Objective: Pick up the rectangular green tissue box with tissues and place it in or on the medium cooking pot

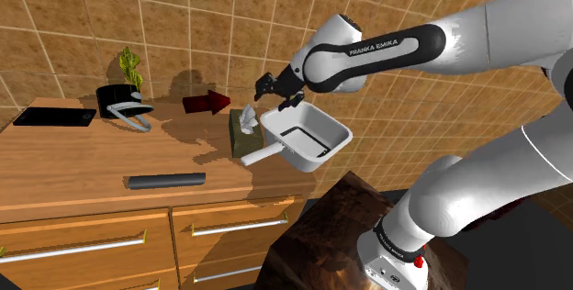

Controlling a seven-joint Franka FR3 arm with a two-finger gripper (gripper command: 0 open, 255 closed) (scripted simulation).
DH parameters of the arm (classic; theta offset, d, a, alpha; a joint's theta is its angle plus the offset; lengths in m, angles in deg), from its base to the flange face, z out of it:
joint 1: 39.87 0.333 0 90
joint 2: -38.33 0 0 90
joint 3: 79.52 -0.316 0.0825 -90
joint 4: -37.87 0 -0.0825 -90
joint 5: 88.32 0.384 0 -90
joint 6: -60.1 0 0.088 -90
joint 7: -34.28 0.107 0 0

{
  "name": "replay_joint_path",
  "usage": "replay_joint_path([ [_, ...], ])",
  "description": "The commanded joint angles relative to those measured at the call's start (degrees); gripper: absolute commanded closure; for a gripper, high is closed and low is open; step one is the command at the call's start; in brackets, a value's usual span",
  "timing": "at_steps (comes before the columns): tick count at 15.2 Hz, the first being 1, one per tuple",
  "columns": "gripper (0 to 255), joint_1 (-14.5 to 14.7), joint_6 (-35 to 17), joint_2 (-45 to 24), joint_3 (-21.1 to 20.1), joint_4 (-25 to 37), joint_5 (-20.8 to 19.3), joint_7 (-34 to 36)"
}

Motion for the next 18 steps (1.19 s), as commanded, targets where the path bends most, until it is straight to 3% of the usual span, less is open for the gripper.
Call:
replay_joint_path([
  [1,0,-0.4,-6.5,-4.8,-1.4,1.0,1.0,3.3],
  [5,0,-1.7,-16.1,-13.7,-3.4,4.3,0.4,9.9],
  [12,0,-1.4,-20.4,-20.6,-3.6,6.9,-0.6,10.2],
  [18,0,-1.3,-20.8,-21.1,-3.6,7.1,-0.7,10.3],
])
